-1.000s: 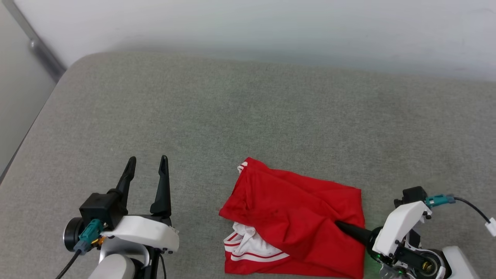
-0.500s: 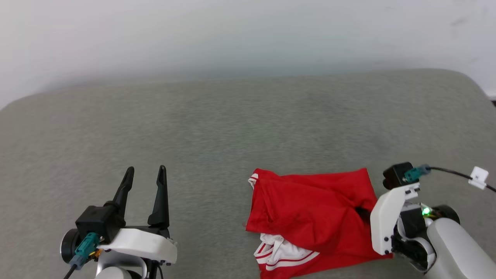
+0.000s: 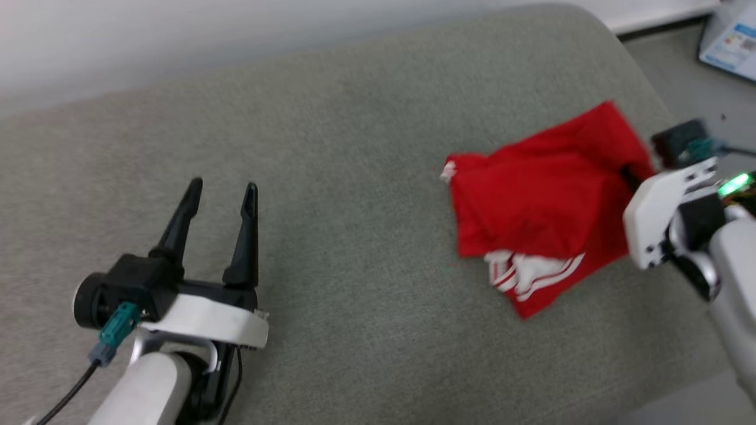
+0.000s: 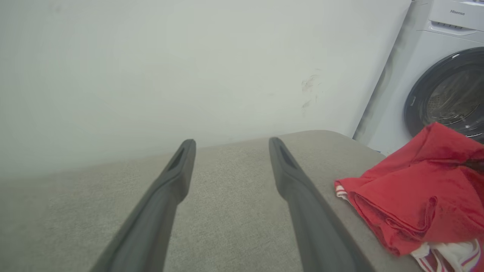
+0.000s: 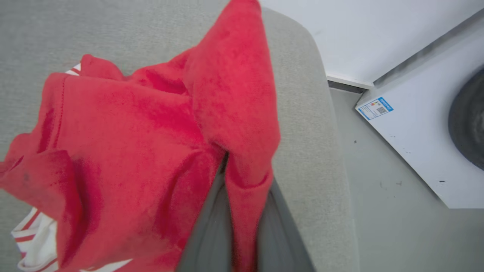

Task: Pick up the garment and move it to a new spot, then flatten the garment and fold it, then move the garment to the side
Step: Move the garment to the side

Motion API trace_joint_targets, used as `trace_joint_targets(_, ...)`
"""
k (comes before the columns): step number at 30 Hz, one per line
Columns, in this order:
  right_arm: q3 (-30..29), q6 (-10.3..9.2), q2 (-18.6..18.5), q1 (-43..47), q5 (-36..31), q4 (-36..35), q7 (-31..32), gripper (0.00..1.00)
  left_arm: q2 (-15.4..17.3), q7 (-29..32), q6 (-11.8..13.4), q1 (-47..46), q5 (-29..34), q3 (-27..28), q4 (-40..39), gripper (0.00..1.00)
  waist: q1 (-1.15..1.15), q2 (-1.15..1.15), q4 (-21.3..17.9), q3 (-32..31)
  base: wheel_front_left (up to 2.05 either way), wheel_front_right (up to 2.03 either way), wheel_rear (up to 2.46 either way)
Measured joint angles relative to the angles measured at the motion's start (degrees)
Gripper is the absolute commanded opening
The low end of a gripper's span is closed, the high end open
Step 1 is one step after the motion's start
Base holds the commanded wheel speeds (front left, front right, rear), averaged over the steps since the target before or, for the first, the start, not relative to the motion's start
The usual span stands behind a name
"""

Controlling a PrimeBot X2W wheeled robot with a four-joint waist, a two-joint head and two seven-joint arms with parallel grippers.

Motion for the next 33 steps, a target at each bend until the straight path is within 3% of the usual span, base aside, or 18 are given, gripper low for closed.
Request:
trace_joint_targets(5,-8.43,0.00,-2.36,-5.28,-5.71,5.35,-6.46,0.00,0.88,1.86,-0.94,-5.34,2.02,-1.31,-2.02,1.00,0.00,0.00,-2.79,7.07,0.00,0.00,0.00)
trace_joint_targets(16,-23.79,0.00,-0.88,-11.78,-11.88,17.05,-17.50,0.00,2.77,5.20,-2.54,-11.78,4.36,-2.74,-3.96,1.00,0.01,0.00,-2.85,17.09,0.00,0.00,0.00)
trace_joint_targets(17,-25.47,0.00,-0.64,-12.24,-13.27,18.36,-19.23,0.14,2.92,5.35,-2.67,-12.10,4.44,-2.79,-4.04,1.00,0.01,0.00,-2.61,17.75,0.00,0.00,0.00)
trace_joint_targets(18,-27.16,0.00,-0.13,-12.76,-14.16,19.91,-20.23,0.54,3.02,5.44,-2.70,-12.45,4.46,-2.87,-4.07,1.00,0.01,0.00,-2.31,18.33,0.00,0.00,0.00)
trace_joint_targets(19,-28.44,0.00,0.48,-13.04,-14.88,21.18,-21.50,1.00,3.04,5.60,-2.83,-12.62,4.59,-2.96,-4.09,1.00,0.01,0.00,-1.96,18.75,0.00,0.00,0.00)
trace_joint_targets(28,-39.32,-0.01,3.09,-14.01,-22.56,26.96,-31.33,1.00,2.80,4.72,-2.64,-12.00,4.14,-3.15,-2.63,1.00,0.01,0.00,-0.62,17.63,0.00,0.00,0.00)
trace_joint_targets(33,-41.25,0.00,5.63,-11.53,-24.09,25.65,-33.19,1.00,2.30,3.24,-1.69,-8.90,2.60,-2.64,-0.99,1.00,0.00,0.00,-0.55,13.86,0.00,0.00,0.00)
